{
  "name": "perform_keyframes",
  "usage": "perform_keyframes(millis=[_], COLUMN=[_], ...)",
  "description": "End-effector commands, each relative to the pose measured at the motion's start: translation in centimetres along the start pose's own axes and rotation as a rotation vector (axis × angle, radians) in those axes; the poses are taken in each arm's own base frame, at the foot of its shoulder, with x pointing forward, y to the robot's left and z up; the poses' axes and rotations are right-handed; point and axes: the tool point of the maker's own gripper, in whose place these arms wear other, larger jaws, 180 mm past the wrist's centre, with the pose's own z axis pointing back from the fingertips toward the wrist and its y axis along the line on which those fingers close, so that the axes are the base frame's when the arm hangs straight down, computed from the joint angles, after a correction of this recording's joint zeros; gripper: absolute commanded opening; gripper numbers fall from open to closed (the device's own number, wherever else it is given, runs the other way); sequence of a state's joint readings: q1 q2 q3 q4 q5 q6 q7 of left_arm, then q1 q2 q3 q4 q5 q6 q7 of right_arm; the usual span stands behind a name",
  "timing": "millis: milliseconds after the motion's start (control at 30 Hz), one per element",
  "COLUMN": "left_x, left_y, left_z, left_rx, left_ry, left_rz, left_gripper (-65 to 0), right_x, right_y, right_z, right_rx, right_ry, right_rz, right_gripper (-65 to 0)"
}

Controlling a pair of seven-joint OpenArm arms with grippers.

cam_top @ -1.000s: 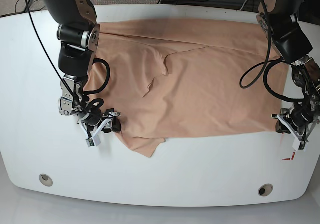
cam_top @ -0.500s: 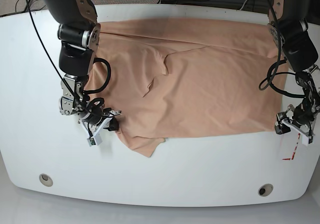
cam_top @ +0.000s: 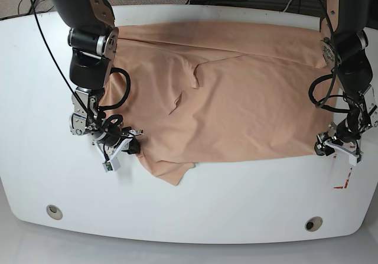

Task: Layout the t-shirt on the table in an organized manner, then fold the t-shirt properly
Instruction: 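Grasp the hem corners with both grippers, then lift the hem with both grippers and fold it toward the collar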

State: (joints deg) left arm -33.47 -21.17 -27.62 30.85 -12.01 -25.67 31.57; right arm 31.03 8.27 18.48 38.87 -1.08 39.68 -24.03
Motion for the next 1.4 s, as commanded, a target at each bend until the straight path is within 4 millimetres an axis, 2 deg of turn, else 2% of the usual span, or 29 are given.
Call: perform_keyframes(millis=[0, 233, 300, 367, 400, 433, 467, 533, 667, 800, 900, 933, 1033, 1200, 1367], left_x=[2.7, 2.1, 2.0, 1.8, 1.9, 1.8, 1.7, 1.4, 1.8, 3.0, 4.9, 5.2, 5.2, 7.3, 6.8], left_y=[-0.2, -2.3, -2.7, -3.0, -3.1, -3.4, -3.7, -4.7, -5.2, -5.5, -5.9, -5.9, -5.9, -6.6, -6.3], left_z=[0.5, -0.5, -0.6, -0.8, -0.8, -0.9, -1.0, -1.5, -1.5, -1.0, -0.2, 0.1, 0.6, 2.1, 2.9], left_rx=[-0.009, -0.047, -0.051, -0.052, -0.053, -0.058, -0.061, -0.076, -0.080, -0.080, -0.079, -0.075, -0.068, -0.061, -0.042], left_ry=[-0.065, -0.055, -0.049, -0.036, -0.037, -0.033, -0.031, -0.033, -0.045, -0.078, -0.124, -0.127, -0.124, -0.173, -0.158], left_rz=[-0.001, 0.005, -0.010, -0.031, -0.036, -0.049, -0.060, -0.071, -0.089, -0.113, -0.146, -0.159, -0.183, -0.235, -0.275], left_gripper=[-21.0, -21.8, -26.7, -37.6, -40.7, -49.7, -55.7, -62.4, -63.5, -63.7, -63.9, -63.9, -63.9, -63.9, -63.9], right_x=[1.8, 1.8, 1.8, 1.8, 1.8, 1.8, 1.8, 1.8, 1.8, 1.9, 2.9, 3.7, 3.6, 5.3, 5.7], right_y=[-0.3, -0.4, -0.4, -0.4, -0.4, -0.4, -0.4, -0.4, -0.4, -0.4, -0.5, -0.6, -0.8, -1.0, -1.2], right_z=[0.3, 0.3, 0.3, 0.3, 0.3, 0.3, 0.3, 0.4, 0.4, 0.4, 0.7, 1.0, 1.4, 2.7, 3.8], right_rx=[-0.003, -0.005, -0.005, -0.005, -0.005, -0.005, -0.005, -0.007, -0.007, -0.007, -0.015, -0.023, -0.035, -0.067, -0.100], right_ry=[-0.027, -0.028, -0.028, -0.028, -0.028, -0.028, -0.028, -0.028, -0.028, -0.028, -0.053, -0.071, -0.060, -0.061, -0.041], right_rz=[0.020, 0.021, 0.021, 0.021, 0.021, 0.021, 0.021, 0.021, 0.021, 0.023, 0.042, 0.059, 0.075, 0.132, 0.175], right_gripper=[-64.7, -64.7, -64.7, -64.7, -64.7, -64.7, -64.7, -64.7, -64.7, -64.8, -64.8, -64.8, -64.8, -64.8, -64.8])
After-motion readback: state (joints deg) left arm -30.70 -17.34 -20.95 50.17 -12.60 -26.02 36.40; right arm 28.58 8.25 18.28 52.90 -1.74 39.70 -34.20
